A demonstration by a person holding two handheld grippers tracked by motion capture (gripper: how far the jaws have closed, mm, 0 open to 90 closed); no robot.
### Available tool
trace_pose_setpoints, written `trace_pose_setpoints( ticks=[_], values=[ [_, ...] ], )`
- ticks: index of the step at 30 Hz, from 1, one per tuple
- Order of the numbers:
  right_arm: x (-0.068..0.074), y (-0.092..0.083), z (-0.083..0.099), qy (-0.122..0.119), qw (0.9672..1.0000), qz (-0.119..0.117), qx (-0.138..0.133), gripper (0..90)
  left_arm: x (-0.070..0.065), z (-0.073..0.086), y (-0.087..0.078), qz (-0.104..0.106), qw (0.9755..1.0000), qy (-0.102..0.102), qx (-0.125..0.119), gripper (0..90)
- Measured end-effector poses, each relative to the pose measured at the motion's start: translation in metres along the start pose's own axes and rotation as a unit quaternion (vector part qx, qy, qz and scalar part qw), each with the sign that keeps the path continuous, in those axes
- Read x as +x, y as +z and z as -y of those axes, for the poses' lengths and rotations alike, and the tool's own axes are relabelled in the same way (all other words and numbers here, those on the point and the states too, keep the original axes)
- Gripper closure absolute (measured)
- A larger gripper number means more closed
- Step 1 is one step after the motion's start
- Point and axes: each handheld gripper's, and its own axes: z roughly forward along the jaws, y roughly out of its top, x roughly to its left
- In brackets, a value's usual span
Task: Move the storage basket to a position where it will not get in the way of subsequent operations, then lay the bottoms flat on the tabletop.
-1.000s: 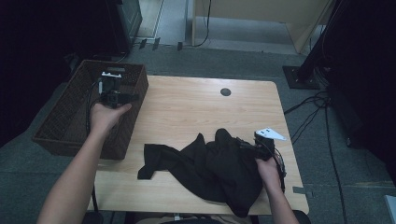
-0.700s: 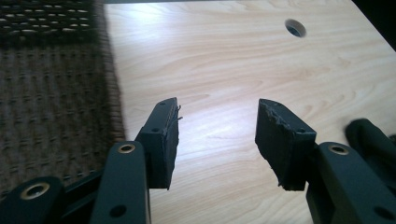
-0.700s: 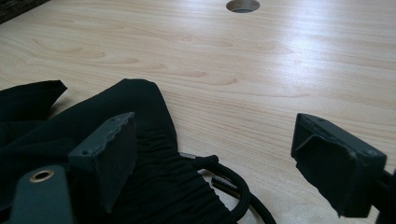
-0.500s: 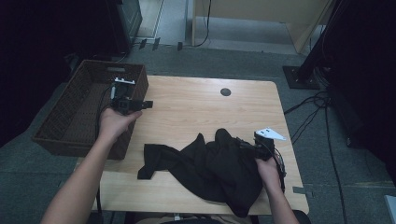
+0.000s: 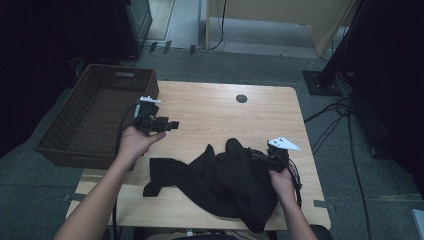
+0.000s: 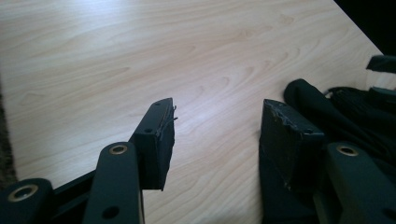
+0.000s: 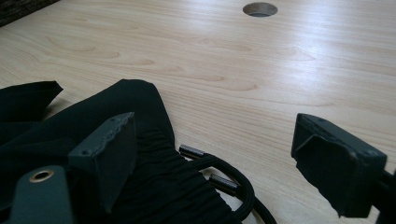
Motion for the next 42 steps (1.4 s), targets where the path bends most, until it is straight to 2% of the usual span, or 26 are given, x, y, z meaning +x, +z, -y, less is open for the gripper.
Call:
trace_pose_setpoints(
  ticks=[4, 5, 7, 9, 19, 21, 23, 26, 29, 32, 35, 36, 38, 40, 41, 42],
  values=[
    [0.004, 0.005, 0.000, -0.005, 1.0000, -0.002, -0.003, 13.6, -0.011, 0.014, 0.009, 0.018, 0.9998, 0.010, 0.005, 45.5],
    [0.004, 0.005, 0.000, -0.005, 1.0000, -0.002, -0.003, 13.6, -0.011, 0.014, 0.009, 0.018, 0.9998, 0.010, 0.005, 45.4],
    [0.007, 0.008, -0.001, -0.010, 0.9999, -0.005, -0.003, 13.5, -0.020, 0.021, 0.016, 0.020, 0.9995, 0.019, 0.012, 45.0],
    [0.008, 0.009, -0.002, -0.012, 0.9999, -0.005, -0.004, 13.4, -0.023, 0.023, 0.018, 0.022, 0.9994, 0.023, 0.014, 44.6],
    [0.016, 0.016, -0.005, -0.021, 0.9997, -0.012, -0.007, 13.4, -0.058, 0.039, 0.043, 0.059, 0.9961, 0.056, 0.035, 43.6],
    [0.016, 0.015, -0.006, -0.022, 0.9997, -0.011, -0.007, 13.4, -0.061, 0.040, 0.047, 0.063, 0.9957, 0.057, 0.036, 43.6],
    [0.015, 0.012, -0.007, -0.019, 0.9998, -0.008, -0.007, 13.5, -0.070, 0.043, 0.057, 0.079, 0.9941, 0.061, 0.043, 43.3],
    [0.014, 0.010, -0.008, -0.018, 0.9998, -0.006, -0.008, 13.5, -0.076, 0.045, 0.064, 0.089, 0.9927, 0.064, 0.051, 42.9],
    [0.013, 0.008, -0.008, -0.016, 0.9998, -0.009, -0.003, 13.5, -0.089, 0.047, 0.074, 0.101, 0.9899, 0.079, 0.060, 42.9],
    [0.012, 0.008, -0.008, -0.013, 0.9999, -0.008, -0.002, 13.5, -0.099, 0.047, 0.079, 0.114, 0.9878, 0.089, 0.059, 42.5],
    [0.013, 0.008, -0.008, -0.014, 0.9999, -0.008, -0.001, 13.6, -0.103, 0.049, 0.086, 0.109, 0.9868, 0.097, 0.069, 41.8],
    [0.013, 0.008, -0.008, -0.014, 0.9999, -0.008, -0.001, 13.6, -0.104, 0.050, 0.095, 0.107, 0.9857, 0.103, 0.081, 41.6],
    [0.013, 0.007, -0.008, -0.015, 0.9999, -0.007, -0.001, 13.6, -0.104, 0.052, 0.100, 0.107, 0.9854, 0.101, 0.086, 41.4],
    [0.013, 0.006, -0.008, -0.012, 0.9999, -0.007, 0.000, 13.6, -0.106, 0.058, 0.116, 0.100, 0.9814, 0.113, 0.118, 40.9],
    [0.013, 0.006, -0.008, -0.012, 0.9999, -0.007, 0.000, 13.6, -0.106, 0.058, 0.116, 0.100, 0.9814, 0.113, 0.118, 41.0],
    [0.011, 0.005, -0.009, -0.011, 0.9999, -0.009, 0.004, 13.6, -0.107, 0.064, 0.122, 0.086, 0.9807, 0.136, 0.111, 43.0]
  ],
)
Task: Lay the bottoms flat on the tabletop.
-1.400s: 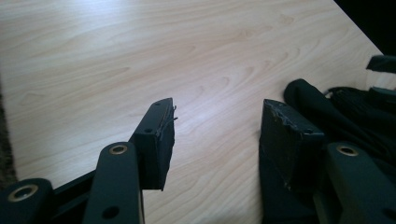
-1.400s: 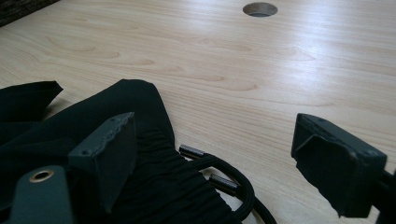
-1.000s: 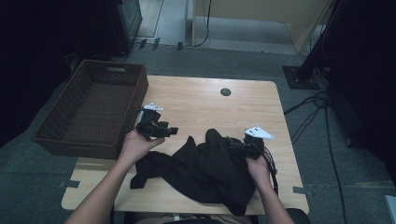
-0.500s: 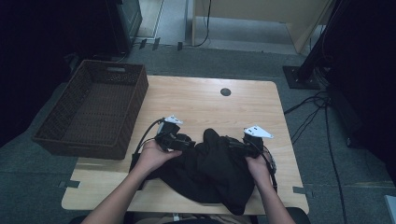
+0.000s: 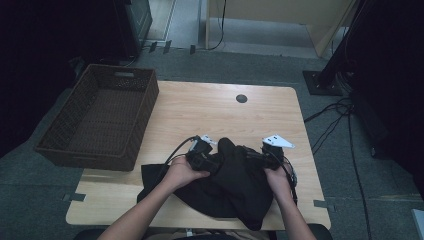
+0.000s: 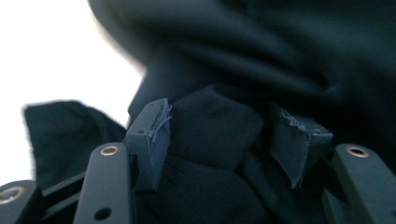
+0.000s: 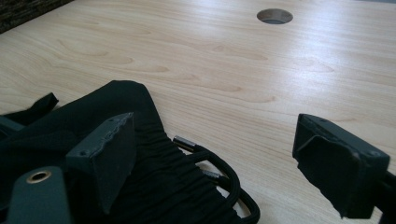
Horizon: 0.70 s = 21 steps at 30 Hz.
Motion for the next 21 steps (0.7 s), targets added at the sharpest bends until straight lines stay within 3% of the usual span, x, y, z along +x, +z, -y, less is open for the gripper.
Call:
trace_pose_setpoints(
  ticks=[3, 4, 7, 10, 13, 17, 19, 21],
  values=[
    [-0.005, -0.005, -0.001, 0.014, 0.9999, -0.007, -0.001, 13.6, 0.000, 0.002, 0.001, -0.036, 0.9988, 0.032, -0.005, 69.1],
    [-0.007, -0.007, -0.002, 0.016, 0.9998, -0.008, -0.003, 13.5, 0.001, 0.003, 0.001, -0.032, 0.9989, 0.035, -0.005, 75.8],
    [-0.012, -0.012, -0.003, 0.021, 0.9998, -0.006, -0.002, 13.5, 0.008, 0.002, -0.003, -0.032, 0.9993, 0.017, -0.006, 86.4],
    [-0.017, -0.018, -0.004, 0.025, 0.9996, -0.005, -0.005, 13.5, 0.027, 0.005, -0.013, -0.055, 0.9977, -0.029, -0.028, 87.6],
    [-0.021, -0.020, -0.004, 0.032, 0.9995, -0.004, -0.007, 13.5, 0.052, 0.011, -0.029, -0.078, 0.9921, -0.084, -0.051, 87.9],
    [-0.017, -0.017, -0.004, 0.034, 0.9994, -0.006, -0.001, 13.5, 0.079, 0.021, -0.047, -0.132, 0.9793, -0.135, -0.073, 87.8],
    [-0.011, -0.013, -0.004, 0.026, 0.9996, -0.011, 0.006, 13.5, 0.090, 0.027, -0.053, -0.143, 0.9735, -0.161, -0.078, 87.5],
    [-0.003, -0.009, -0.003, 0.018, 0.9996, -0.016, 0.013, 13.5, 0.096, 0.034, -0.056, -0.141, 0.9720, -0.172, -0.075, 86.8]
  ],
)
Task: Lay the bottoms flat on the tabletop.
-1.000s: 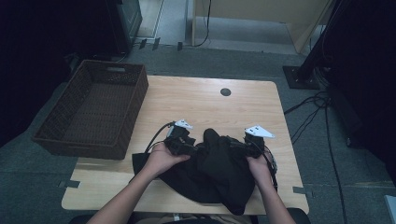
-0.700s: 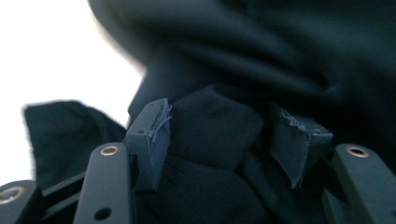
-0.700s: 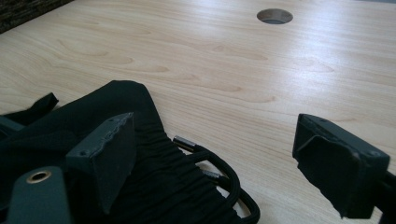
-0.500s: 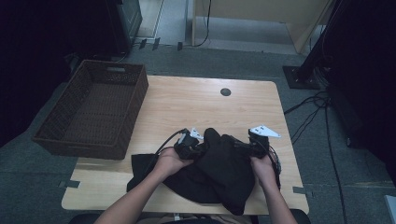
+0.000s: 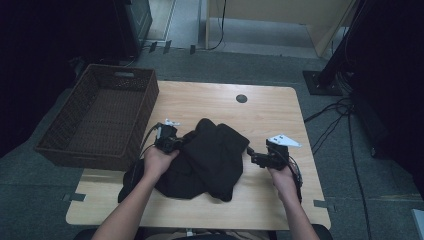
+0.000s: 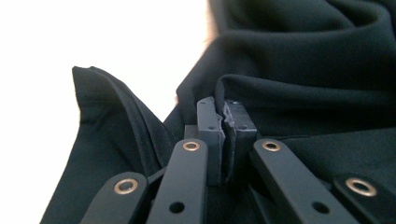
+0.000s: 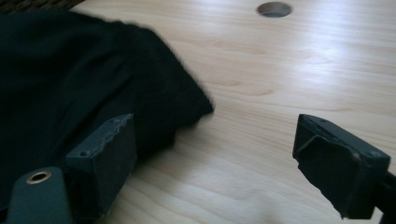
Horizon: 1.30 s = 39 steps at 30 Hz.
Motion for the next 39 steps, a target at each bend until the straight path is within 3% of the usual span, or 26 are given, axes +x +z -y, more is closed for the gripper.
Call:
trace_pose_setpoints(
  ticks=[3, 5, 7, 8, 10, 11, 12, 13, 14, 16, 17, 18, 21, 23, 24, 26, 28, 29, 31, 32, 33, 35, 37, 39],
  values=[
    [0.018, 0.009, -0.001, 0.004, 0.9998, -0.010, 0.014, 13.5, 0.003, 0.007, -0.004, 0.023, 0.9997, -0.011, 0.003, 84.4],
    [0.032, 0.017, -0.003, -0.001, 0.9989, -0.031, 0.035, 13.3, 0.002, 0.011, -0.006, 0.044, 0.9989, -0.016, -0.006, 79.5],
    [0.043, 0.025, -0.004, -0.018, 0.9964, -0.061, 0.056, 10.6, 0.000, 0.012, -0.008, 0.058, 0.9980, -0.023, -0.005, 68.5],
    [0.046, 0.030, -0.003, -0.037, 0.9943, -0.077, 0.064, 8.3, -0.001, 0.012, -0.009, 0.063, 0.9978, -0.022, -0.008, 63.5],
    [0.047, 0.039, -0.001, -0.050, 0.9935, -0.072, 0.072, 19.6, -0.003, 0.013, -0.011, 0.064, 0.9978, -0.009, -0.014, 54.0],
    [0.045, 0.045, 0.000, -0.046, 0.9930, -0.080, 0.074, 28.3, -0.003, 0.013, -0.011, 0.067, 0.9977, -0.006, -0.010, 52.2],
    [0.042, 0.050, 0.000, -0.036, 0.9922, -0.090, 0.080, 43.0, -0.003, 0.013, -0.011, 0.070, 0.9975, -0.004, -0.006, 50.1],
    [0.042, 0.050, 0.000, -0.036, 0.9922, -0.090, 0.080, 43.0, -0.003, 0.013, -0.011, 0.070, 0.9975, -0.004, -0.006, 48.1],
    [0.037, 0.056, -0.003, -0.030, 0.9874, -0.114, 0.106, 77.2, -0.003, 0.014, -0.011, 0.069, 0.9976, 0.000, -0.001, 47.0],
    [0.030, 0.055, -0.010, -0.043, 0.9843, -0.120, 0.122, 84.5, -0.001, 0.017, -0.013, 0.071, 0.9975, -0.005, -0.004, 46.2],
    [0.030, 0.055, -0.010, -0.043, 0.9843, -0.120, 0.122, 84.5, -0.001, 0.017, -0.013, 0.071, 0.9975, -0.005, -0.004, 45.9],
    [0.018, 0.046, -0.020, -0.047, 0.9857, -0.108, 0.121, 87.6, 0.001, 0.019, -0.016, 0.074, 0.9972, -0.007, -0.007, 46.0],
    [-0.001, 0.030, -0.030, -0.037, 0.9901, -0.088, 0.104, 87.5, 0.004, 0.021, -0.018, 0.072, 0.9974, -0.010, -0.005, 46.0],
    [-0.008, 0.026, -0.032, -0.035, 0.9905, -0.083, 0.105, 87.5, 0.005, 0.022, -0.019, 0.078, 0.9967, -0.018, -0.007, 45.6],
    [-0.021, 0.022, -0.032, -0.032, 0.9896, -0.070, 0.122, 87.1, 0.005, 0.021, -0.023, 0.086, 0.9959, -0.024, -0.013, 44.9],
    [-0.030, 0.021, -0.026, -0.028, 0.9863, -0.061, 0.150, 82.7, 0.003, 0.018, -0.029, 0.093, 0.9950, -0.025, -0.026, 44.4],
    [-0.033, 0.023, -0.019, -0.031, 0.9824, -0.051, 0.177, 72.3, 0.000, 0.013, -0.034, 0.094, 0.9950, -0.016, -0.032, 44.4],
    [-0.032, 0.022, -0.017, -0.033, 0.9832, -0.045, 0.174, 67.2, -0.002, 0.009, -0.037, 0.093, 0.9950, -0.010, -0.036, 44.4],
    [-0.033, 0.018, -0.019, -0.034, 0.9894, -0.033, 0.137, 54.6, -0.003, -0.001, -0.040, 0.092, 0.9946, -0.006, -0.046, 44.5],
    [-0.033, 0.016, -0.022, -0.025, 0.9924, -0.034, 0.116, 51.5, -0.003, -0.007, -0.041, 0.093, 0.9945, -0.005, -0.047, 44.5],
    [-0.033, 0.016, -0.022, -0.025, 0.9924, -0.034, 0.116, 51.5, -0.003, -0.007, -0.041, 0.093, 0.9945, -0.005, -0.047, 44.5],
    [-0.023, 0.016, -0.038, -0.008, 0.9964, -0.047, 0.070, 46.3, -0.003, -0.025, -0.035, 0.093, 0.9943, -0.012, -0.051, 45.2],
    [-0.019, 0.018, -0.041, -0.006, 0.9964, -0.052, 0.067, 45.5, -0.002, -0.030, -0.032, 0.100, 0.9934, -0.019, -0.052, 45.8],
    [-0.002, 0.029, -0.054, -0.002, 0.9954, -0.076, 0.060, 39.3, 0.000, -0.045, -0.015, 0.115, 0.9927, -0.020, -0.029, 44.7]
  ],
)
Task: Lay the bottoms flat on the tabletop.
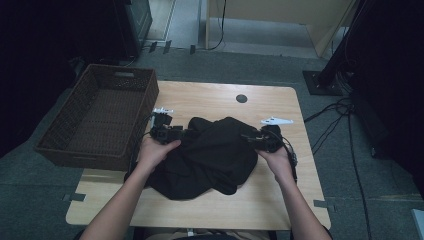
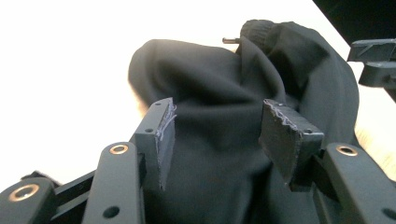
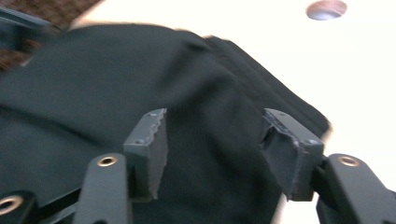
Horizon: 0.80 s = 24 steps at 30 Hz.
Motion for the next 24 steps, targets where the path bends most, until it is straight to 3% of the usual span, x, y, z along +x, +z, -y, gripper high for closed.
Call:
trace_pose_setpoints(
  ticks=[2, 6, 8, 9, 11, 12, 14, 16, 18, 21, 22, 24],
  values=[
    [0.010, 0.009, -0.006, -0.008, 1.0000, -0.004, -0.001, 34.1, 0.005, -0.007, 0.014, -0.007, 0.9998, 0.007, 0.018, 42.8],
    [0.021, 0.031, -0.011, -0.012, 0.9998, -0.004, 0.014, 24.5, 0.012, -0.014, 0.038, -0.013, 0.9991, 0.024, 0.033, 39.8],
    [0.022, 0.043, -0.009, -0.002, 0.9995, -0.007, 0.031, 24.0, 0.013, -0.014, 0.044, -0.013, 0.9987, 0.028, 0.040, 39.2],
    [0.023, 0.048, -0.007, 0.000, 0.9992, -0.009, 0.040, 24.2, 0.015, -0.014, 0.053, -0.018, 0.9975, 0.038, 0.057, 39.7],
    [0.024, 0.053, -0.005, -0.001, 0.9990, -0.008, 0.044, 25.1, 0.016, -0.013, 0.058, -0.017, 0.9966, 0.042, 0.069, 46.9],
    [0.026, 0.058, -0.001, -0.012, 0.9986, 0.001, 0.051, 33.1, 0.016, -0.010, 0.064, -0.015, 0.9951, 0.038, 0.090, 54.6],
    [0.027, 0.058, 0.001, -0.040, 0.9978, 0.017, 0.050, 47.0, 0.014, -0.010, 0.066, -0.018, 0.9946, 0.039, 0.094, 72.2],
    [0.028, 0.059, 0.004, -0.068, 0.9960, 0.019, 0.055, 68.7, 0.013, -0.010, 0.065, -0.017, 0.9941, 0.047, 0.096, 86.3],
    [0.028, 0.052, 0.005, -0.082, 0.9947, 0.010, 0.060, 83.4, 0.016, -0.012, 0.058, -0.014, 0.9952, 0.037, 0.090, 88.9],
    [0.022, 0.032, 0.003, -0.087, 0.9947, 0.004, 0.054, 86.8, 0.020, -0.015, 0.036, -0.028, 0.9979, 0.034, 0.048, 89.3],
    [0.019, 0.025, 0.003, -0.091, 0.9945, 0.002, 0.051, 87.0, 0.020, -0.015, 0.036, -0.028, 0.9979, 0.034, 0.048, 89.3],
    [0.011, 0.013, 0.005, -0.090, 0.9946, 0.006, 0.052, 87.2, 0.022, -0.020, 0.016, -0.046, 0.9983, 0.029, 0.019, 89.3]
  ],
)
